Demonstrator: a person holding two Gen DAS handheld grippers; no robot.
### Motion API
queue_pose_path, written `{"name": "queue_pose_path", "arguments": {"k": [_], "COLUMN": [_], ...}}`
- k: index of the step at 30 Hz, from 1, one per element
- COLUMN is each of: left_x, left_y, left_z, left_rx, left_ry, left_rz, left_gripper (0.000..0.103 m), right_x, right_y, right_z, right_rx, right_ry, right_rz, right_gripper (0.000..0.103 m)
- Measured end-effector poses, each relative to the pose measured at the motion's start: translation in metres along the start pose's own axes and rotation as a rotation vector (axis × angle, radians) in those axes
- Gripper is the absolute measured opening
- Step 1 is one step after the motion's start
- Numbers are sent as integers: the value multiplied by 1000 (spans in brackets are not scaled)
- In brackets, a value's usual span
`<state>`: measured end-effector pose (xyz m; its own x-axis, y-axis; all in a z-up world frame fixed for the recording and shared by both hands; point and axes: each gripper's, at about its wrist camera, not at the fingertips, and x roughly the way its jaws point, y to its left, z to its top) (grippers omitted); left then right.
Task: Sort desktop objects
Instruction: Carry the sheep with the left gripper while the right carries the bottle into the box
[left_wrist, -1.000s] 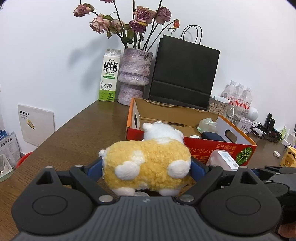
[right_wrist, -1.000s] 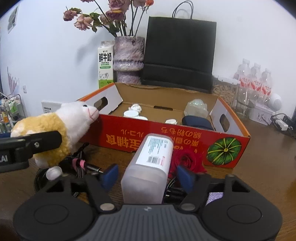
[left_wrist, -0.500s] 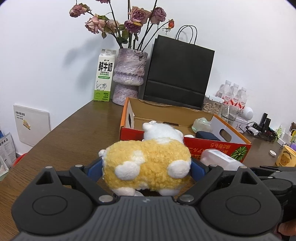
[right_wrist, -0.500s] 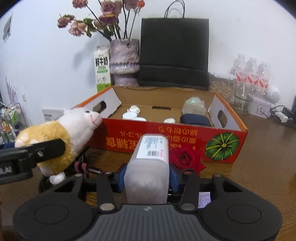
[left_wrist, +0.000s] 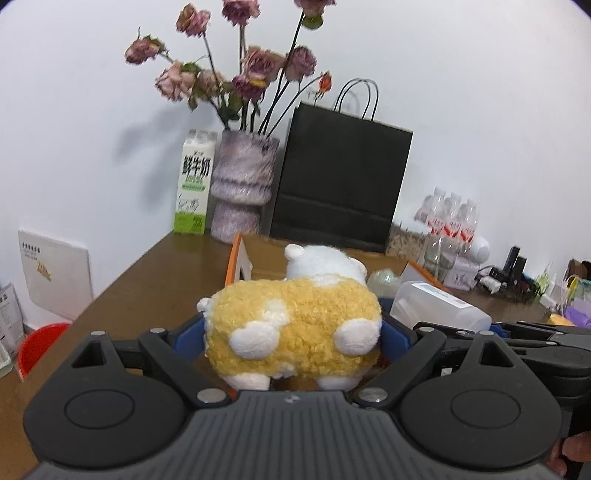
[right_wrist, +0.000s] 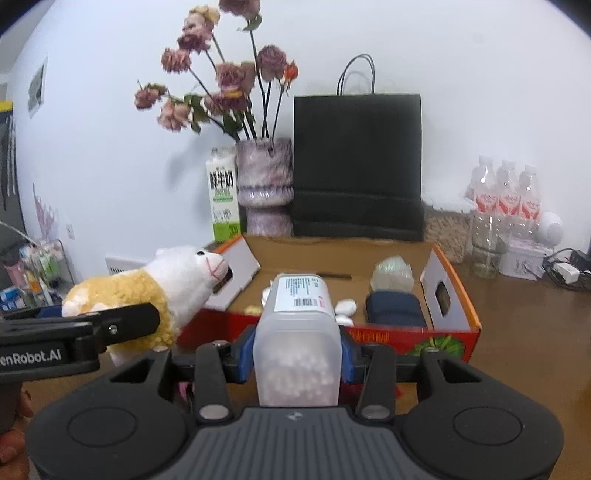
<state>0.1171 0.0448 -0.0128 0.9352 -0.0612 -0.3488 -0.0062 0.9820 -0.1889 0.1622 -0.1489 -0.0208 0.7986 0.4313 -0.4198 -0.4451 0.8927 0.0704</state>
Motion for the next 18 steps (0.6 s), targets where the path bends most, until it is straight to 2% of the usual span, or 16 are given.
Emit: {"name": "queue_pose_path", "arguments": {"k": [6,10,18], "left_x": [17,40,94], "left_y": [-9,-11,-11], "left_z": [35,52,59], "left_rx": [35,32,43], "left_ry": [-36,-24,19], "left_rz": [12,4,17], "left_gripper": [94,94,94], "right_x": [12,32,81], "right_y": [-14,-22,-36], "right_z": [33,52,61], "right_rx": [-5,-7,20], "right_ry": [-52,-56,-31], "right_rz": [-20,-31,-46], "right_gripper": [42,42,42]}}
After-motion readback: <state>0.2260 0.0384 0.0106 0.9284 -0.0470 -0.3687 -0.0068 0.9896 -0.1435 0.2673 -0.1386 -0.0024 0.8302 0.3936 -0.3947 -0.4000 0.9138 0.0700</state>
